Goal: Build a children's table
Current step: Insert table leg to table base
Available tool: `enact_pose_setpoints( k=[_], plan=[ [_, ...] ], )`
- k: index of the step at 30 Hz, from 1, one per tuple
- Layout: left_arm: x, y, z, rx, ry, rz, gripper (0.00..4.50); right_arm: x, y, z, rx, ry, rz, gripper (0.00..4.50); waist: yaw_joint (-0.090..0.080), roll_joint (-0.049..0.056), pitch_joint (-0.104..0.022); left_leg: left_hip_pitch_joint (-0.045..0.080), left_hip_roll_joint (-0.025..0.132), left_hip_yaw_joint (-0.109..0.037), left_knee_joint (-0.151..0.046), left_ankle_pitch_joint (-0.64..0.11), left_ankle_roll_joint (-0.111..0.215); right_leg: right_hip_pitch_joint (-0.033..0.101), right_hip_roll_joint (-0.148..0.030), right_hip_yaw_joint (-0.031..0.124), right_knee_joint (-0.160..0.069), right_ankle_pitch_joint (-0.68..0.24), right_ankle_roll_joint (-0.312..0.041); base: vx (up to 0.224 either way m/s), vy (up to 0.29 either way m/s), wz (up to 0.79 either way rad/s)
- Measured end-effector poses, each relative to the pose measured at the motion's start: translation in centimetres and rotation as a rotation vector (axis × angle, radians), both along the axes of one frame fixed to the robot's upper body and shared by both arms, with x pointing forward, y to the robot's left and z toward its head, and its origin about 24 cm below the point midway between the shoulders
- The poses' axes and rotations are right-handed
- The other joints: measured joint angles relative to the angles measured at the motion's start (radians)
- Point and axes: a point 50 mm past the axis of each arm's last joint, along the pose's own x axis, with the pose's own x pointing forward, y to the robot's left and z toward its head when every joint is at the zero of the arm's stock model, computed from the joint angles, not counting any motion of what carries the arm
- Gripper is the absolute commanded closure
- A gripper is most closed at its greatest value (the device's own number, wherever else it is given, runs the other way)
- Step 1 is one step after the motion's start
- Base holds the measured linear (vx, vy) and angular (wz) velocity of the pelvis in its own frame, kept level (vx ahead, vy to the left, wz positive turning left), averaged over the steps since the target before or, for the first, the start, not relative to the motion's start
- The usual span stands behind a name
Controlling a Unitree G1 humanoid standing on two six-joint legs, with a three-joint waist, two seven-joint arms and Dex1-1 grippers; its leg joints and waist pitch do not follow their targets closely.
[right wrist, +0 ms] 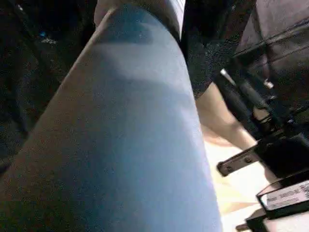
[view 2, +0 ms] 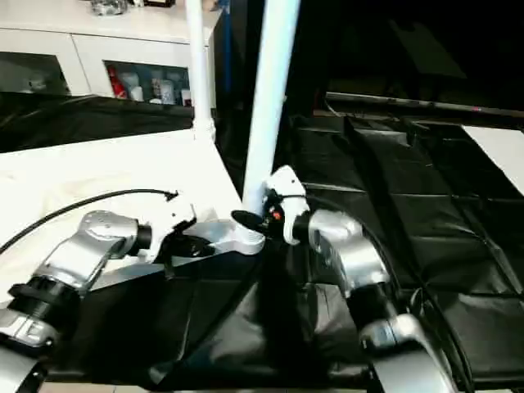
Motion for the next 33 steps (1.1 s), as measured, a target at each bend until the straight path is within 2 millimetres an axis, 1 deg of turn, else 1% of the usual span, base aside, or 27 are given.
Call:
enact_pose_setpoints(
  k=[3,10,15,19,20,21,22,23,24,25,26,27,28,29,30,31,32,33],
  plan=[
    [-0.3,0.4,0.1,0.001,0.01,-0.034,4.5,-0.3,-0.2,0.0,0.002,0.002,0.073,2.61,0.005,-0.003,-0.002,0.0,0.0,0.0,0.0,0.0,0.0,0.0,0.0,0.0,0.0,0.0,0.0,0.0,0.0,0.0],
    [-0.9,1.0,0.1,0.002,0.046,-0.115,4.5,-1.2,-0.5,0.0,0.003,0.006,0.227,2.61,0.009,-0.005,-0.004,0.0,0.0,0.001,0.0,0.0,0.0,0.001,0.0,0.0,-0.001,-0.001,-0.001,0.0,0.0,0.0],
    [-1.1,1.2,0.1,0.003,0.062,-0.131,4.5,-1.4,-0.5,-0.2,0.008,0.021,0.267,2.61,0.008,-0.009,-0.006,0.001,0.0,0.001,0.0,0.0,0.0,0.002,0.0,0.001,-0.001,-0.001,-0.001,0.0,0.0,0.0],
    [-1.1,1.2,0.0,0.005,0.064,-0.122,4.5,-1.3,-0.5,-0.4,0.01,0.019,0.255,2.61,0.008,-0.011,-0.007,0.004,0.0,0.001,0.0,0.0,0.0,0.004,0.0,0.001,-0.001,-0.001,0.0,0.0,0.0,0.0],
    [-1.0,1.2,-0.1,0.007,0.064,-0.109,4.5,-1.1,-0.4,-0.5,0.011,0.02,0.242,2.61,0.007,-0.011,-0.007,0.006,0.0,0.001,0.0,0.0,0.0,0.006,0.0,0.001,-0.001,-0.001,0.0,0.0,0.0,0.0],
    [-0.8,0.9,-0.3,0.002,0.058,-0.077,4.5,-0.8,-0.3,-0.7,0.013,0.019,0.197,2.61,0.004,-0.012,-0.007,0.013,0.0,0.001,0.0,0.0,0.0,0.01,0.0,0.001,-0.001,-0.002,0.0,0.0,0.0,0.0],
    [-0.5,0.9,-0.4,0.006,0.053,-0.034,4.5,-0.3,0.0,-0.9,0.011,0.02,0.134,2.61,0.001,-0.011,-0.005,0.019,0.0,0.0,0.0,0.0,-0.001,0.01,0.0,0.0,-0.001,-0.002,0.0,-0.053,-0.003,-0.03],
    [0.0,0.8,-0.4,0.016,0.044,0.004,4.5,0.2,0.1,-1.0,0.006,0.015,0.076,2.61,-0.003,-0.012,-0.001,0.024,0.0,-0.001,0.0,-0.001,-0.001,0.013,0.0,-0.004,-0.004,-0.003,0.001,-0.074,0.006,-0.08],
    [0.3,0.5,-0.5,0.014,0.036,0.045,4.5,0.6,0.4,-1.1,0.0,0.009,0.009,2.61,-0.013,-0.008,0.003,0.026,0.003,-0.009,0.0,-0.002,-0.002,0.02,-0.002,-0.021,-0.017,-0.003,0.001,-0.074,0.006,-0.08],
    [0.6,0.2,-0.6,0.015,0.029,0.075,4.5,1.0,0.5,-1.1,-0.003,0.005,-0.046,2.61,-0.019,-0.002,0.006,0.027,0.005,-0.018,-0.002,-0.002,-0.002,0.028,-0.006,-0.04,-0.033,-0.003,0.001,-0.06,0.042,-0.17],
    [0.9,-0.3,-0.6,0.016,0.028,0.103,4.5,1.3,0.6,-1.1,-0.008,-0.003,-0.099,2.61,-0.026,0.006,0.01,0.026,0.006,-0.03,-0.006,-0.002,-0.002,0.046,-0.013,-0.067,-0.05,-0.003,0.001,-0.1,0.057,-0.18],
    [1.3,-0.6,-0.6,0.017,0.03,0.137,4.5,1.6,0.7,-1.2,-0.006,0.001,-0.15,2.61,-0.027,0.009,0.013,0.02,0.007,-0.034,-0.009,-0.002,-0.002,0.049,-0.016,-0.075,-0.047,-0.014,-0.001,-0.1,0.057,-0.18],
    [1.6,-1.1,-0.6,0.02,0.034,0.169,4.5,1.9,0.7,-1.3,-0.003,0.007,-0.206,2.61,-0.019,0.014,0.019,0.014,0.007,-0.028,-0.011,-0.002,-0.002,0.045,-0.017,-0.071,-0.001,-0.046,-0.027,-0.106,0.012,0.08],
    [2.0,-1.8,-0.6,0.021,0.037,0.199,4.5,2.2,0.5,-1.4,-0.005,0.019,-0.265,2.61,-0.011,-0.009,0.014,0.017,0.007,0.001,-0.012,-0.002,-0.002,0.045,-0.019,-0.039,0.044,-0.069,-0.04,0.008,-0.075,0.17],
    [2.3,-2.1,-0.5,0.022,0.028,0.236,4.5,2.6,0.8,-1.2,-0.006,0.028,-0.314,2.61,-0.001,-0.037,0.012,0.026,0.002,0.018,-0.005,-0.002,-0.003,0.024,-0.024,-0.011,0.057,-0.073,-0.016,0.008,-0.075,0.17],
    [2.5,-2.4,-0.6,0.021,0.033,0.267,4.5,3.0,1.1,-1.2,-0.003,0.038,-0.364,2.61,0.004,-0.033,0.015,0.028,0.001,0.011,0.018,-0.033,-0.012,0.024,-0.027,-0.014,0.056,-0.071,-0.012,0.049,-0.07,-0.18],
    [2.7,-2.8,-0.8,0.019,0.039,0.298,4.5,3.4,1.6,-1.1,-0.01,0.051,-0.425,2.61,0.011,-0.017,0.014,0.032,0.002,-0.024,0.051,-0.065,-0.012,0.029,-0.035,-0.041,0.052,-0.071,-0.012,0.07,0.049,-0.41],
    [3.0,-3.4,-0.7,0.022,0.041,0.323,4.5,3.7,2.0,-1.0,-0.007,0.059,-0.496,2.61,0.009,0.007,0.007,0.032,0.004,-0.044,0.051,-0.053,-0.029,0.031,-0.036,-0.063,0.046,-0.071,-0.011,0.07,0.049,-0.41]
  ],
)
